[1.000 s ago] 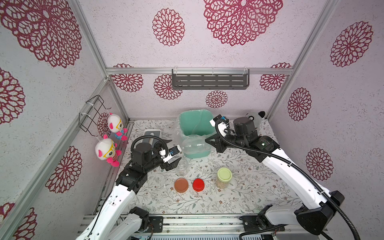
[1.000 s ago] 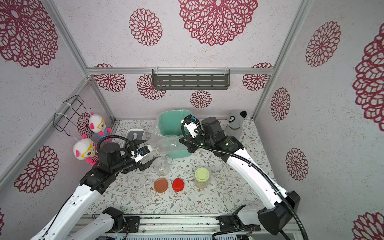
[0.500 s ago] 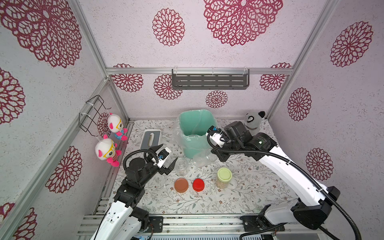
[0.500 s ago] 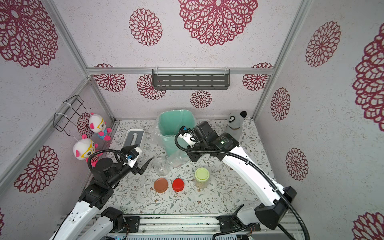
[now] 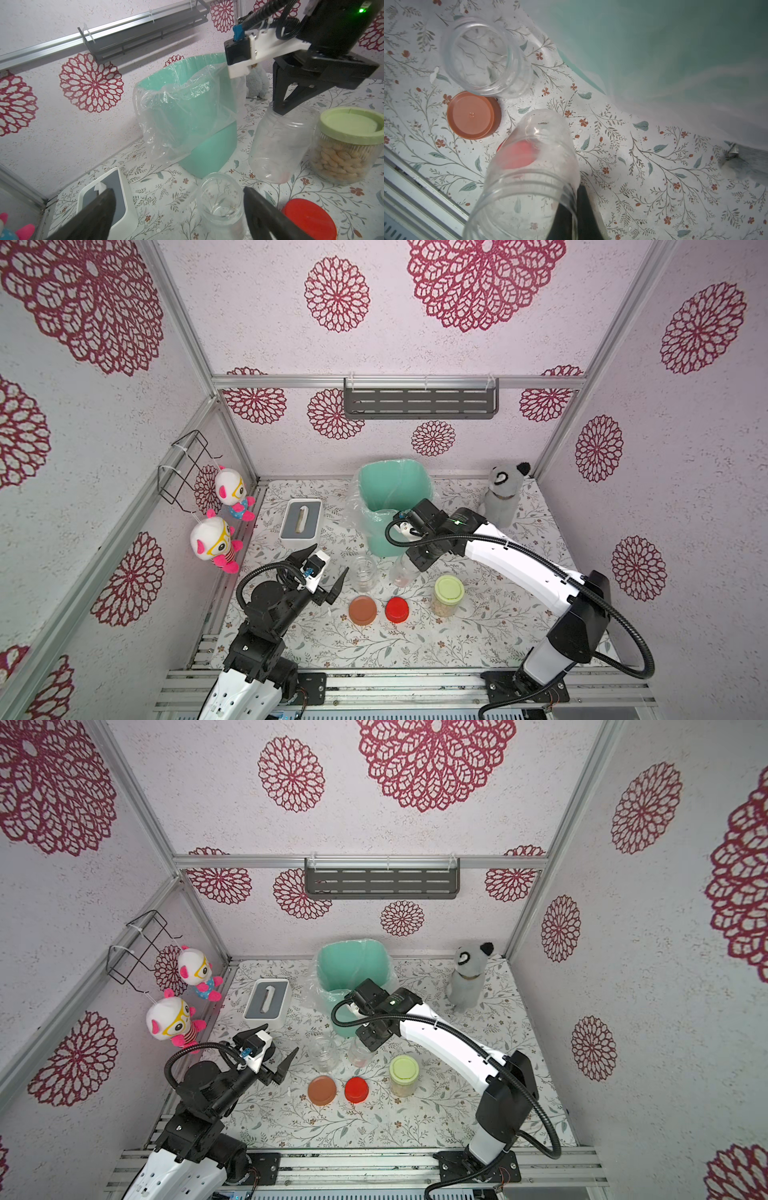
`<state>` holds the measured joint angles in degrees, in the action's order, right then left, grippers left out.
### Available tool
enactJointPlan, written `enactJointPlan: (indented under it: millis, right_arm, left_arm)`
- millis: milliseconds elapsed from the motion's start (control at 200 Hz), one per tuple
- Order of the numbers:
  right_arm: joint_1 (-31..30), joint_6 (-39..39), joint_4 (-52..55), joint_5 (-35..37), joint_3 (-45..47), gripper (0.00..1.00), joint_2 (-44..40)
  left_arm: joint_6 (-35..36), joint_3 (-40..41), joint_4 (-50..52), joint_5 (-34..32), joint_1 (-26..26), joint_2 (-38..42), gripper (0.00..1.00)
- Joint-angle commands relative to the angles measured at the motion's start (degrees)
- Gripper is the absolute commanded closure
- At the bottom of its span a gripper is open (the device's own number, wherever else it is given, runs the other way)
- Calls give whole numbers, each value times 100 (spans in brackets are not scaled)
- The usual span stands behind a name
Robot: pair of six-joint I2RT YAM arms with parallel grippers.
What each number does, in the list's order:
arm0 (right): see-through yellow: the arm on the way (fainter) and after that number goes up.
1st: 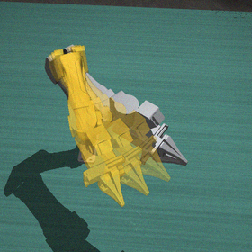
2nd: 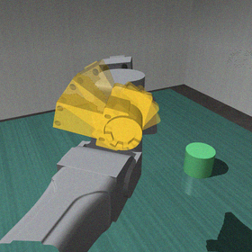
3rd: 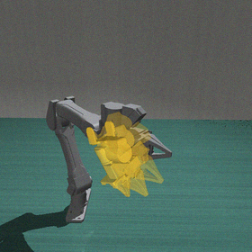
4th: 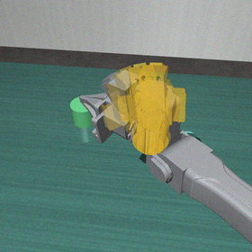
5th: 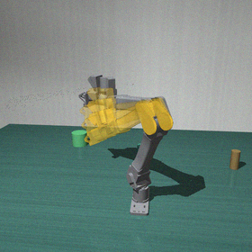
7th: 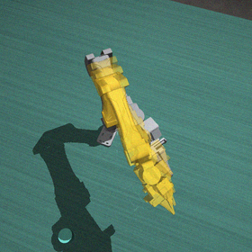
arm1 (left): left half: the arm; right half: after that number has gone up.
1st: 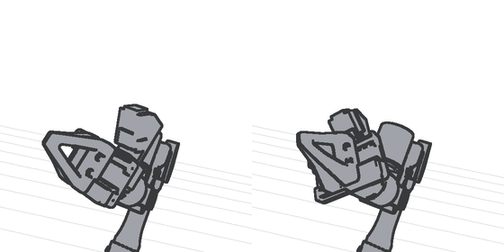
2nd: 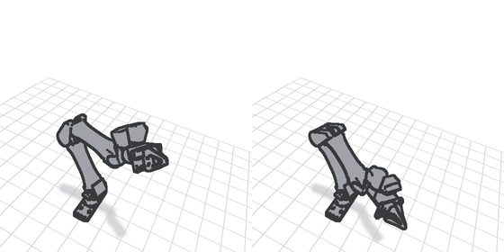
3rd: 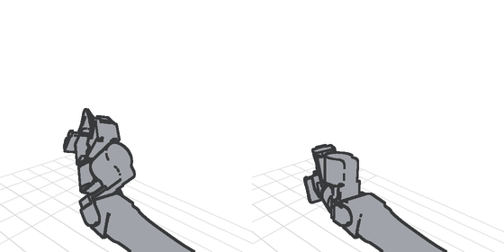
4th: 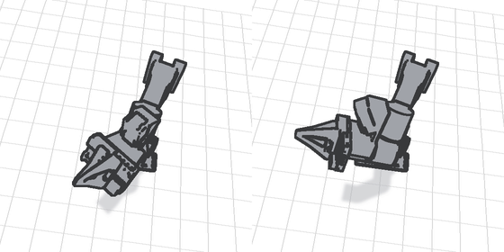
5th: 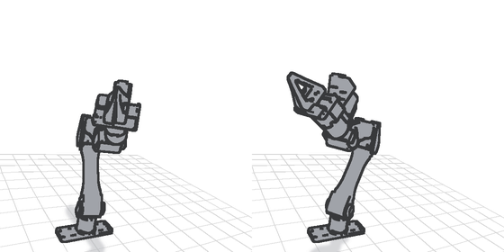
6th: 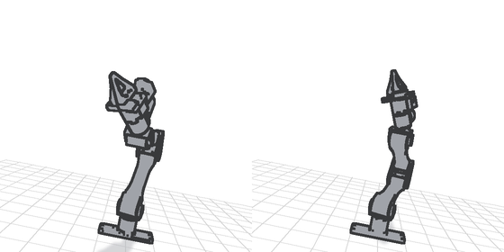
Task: Empty moldy peanuts from jars
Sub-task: Place the jar at the center of the board.
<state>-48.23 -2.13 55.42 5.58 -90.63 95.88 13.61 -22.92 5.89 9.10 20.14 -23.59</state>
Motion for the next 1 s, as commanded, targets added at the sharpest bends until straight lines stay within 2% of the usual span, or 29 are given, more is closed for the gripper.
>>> enactJointPlan:
  millis: [0, 295, 575, 780, 911, 996]
  right_arm:
    - [-57, -363, -122, 252, -111, 100, 50]
    - [-155, -716, -622, 568, 98, 100, 349]
    - [-161, -793, -577, 715, -89, 96, 777]
    - [-169, -832, -613, 810, -121, 83, 802]
    - [-173, -904, -741, 813, -30, 65, 707]
    - [-186, -937, -798, 795, 16, 60, 615]
  left_arm:
    - [-107, 68, 138, -101, -46, 24, 3]
    - [20, 41, 192, -125, -50, -69, 3]
    - [37, 94, 184, -161, -46, -56, 3]
    - [50, 94, 176, -162, -48, -101, 3]
    - [63, 103, 166, -160, -46, -110, 3]
    - [70, 94, 165, -159, -46, -132, 3]
